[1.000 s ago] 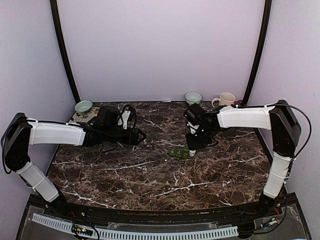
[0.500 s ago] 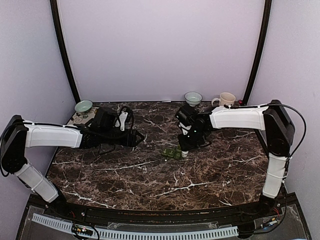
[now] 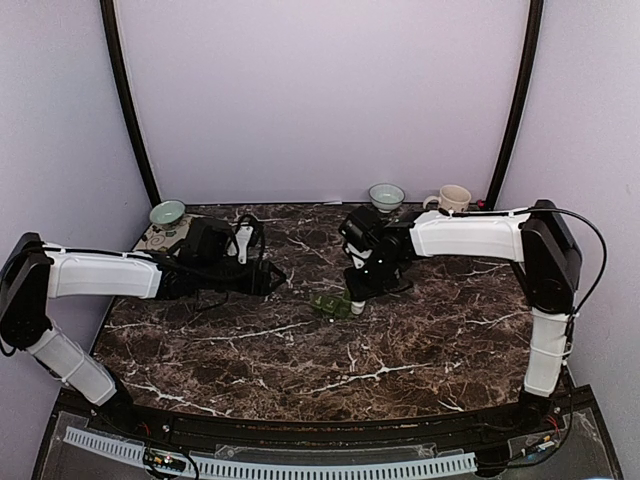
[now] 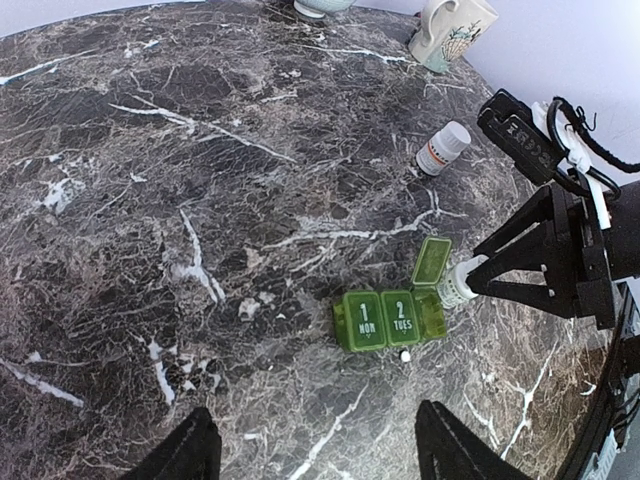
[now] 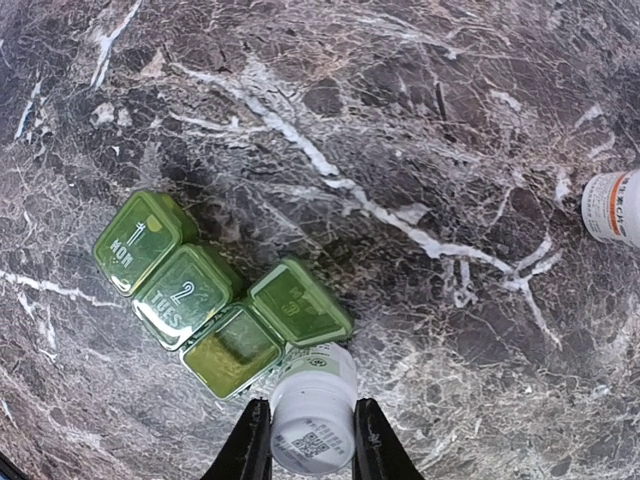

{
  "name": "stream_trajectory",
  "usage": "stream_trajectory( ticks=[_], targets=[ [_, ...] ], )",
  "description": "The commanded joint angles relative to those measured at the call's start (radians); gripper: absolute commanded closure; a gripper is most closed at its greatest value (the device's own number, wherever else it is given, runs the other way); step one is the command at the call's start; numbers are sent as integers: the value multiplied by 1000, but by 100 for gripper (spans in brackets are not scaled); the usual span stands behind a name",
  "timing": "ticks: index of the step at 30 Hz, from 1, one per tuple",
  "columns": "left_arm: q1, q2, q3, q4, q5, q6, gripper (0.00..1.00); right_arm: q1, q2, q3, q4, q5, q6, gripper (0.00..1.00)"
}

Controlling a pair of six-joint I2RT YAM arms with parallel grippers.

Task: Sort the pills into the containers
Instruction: Position the pill container at the center of the board.

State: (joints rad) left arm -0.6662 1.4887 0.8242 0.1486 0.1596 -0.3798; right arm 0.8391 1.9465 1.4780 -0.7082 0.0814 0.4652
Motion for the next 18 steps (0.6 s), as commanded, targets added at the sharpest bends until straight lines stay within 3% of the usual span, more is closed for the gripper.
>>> stream_trajectory(
  ticks=[1,11,18],
  targets=[
    [-6,-44,-23,12,-6,-10,31,19,24,41,-13,-8,5,93],
    [-6,-53,-39,21,-6,-17,31,32,25,51,-32,8,7,93],
    [-7,-59,-42,24,15,-19,29,38,-69,10,-49,10,22,93]
  ],
)
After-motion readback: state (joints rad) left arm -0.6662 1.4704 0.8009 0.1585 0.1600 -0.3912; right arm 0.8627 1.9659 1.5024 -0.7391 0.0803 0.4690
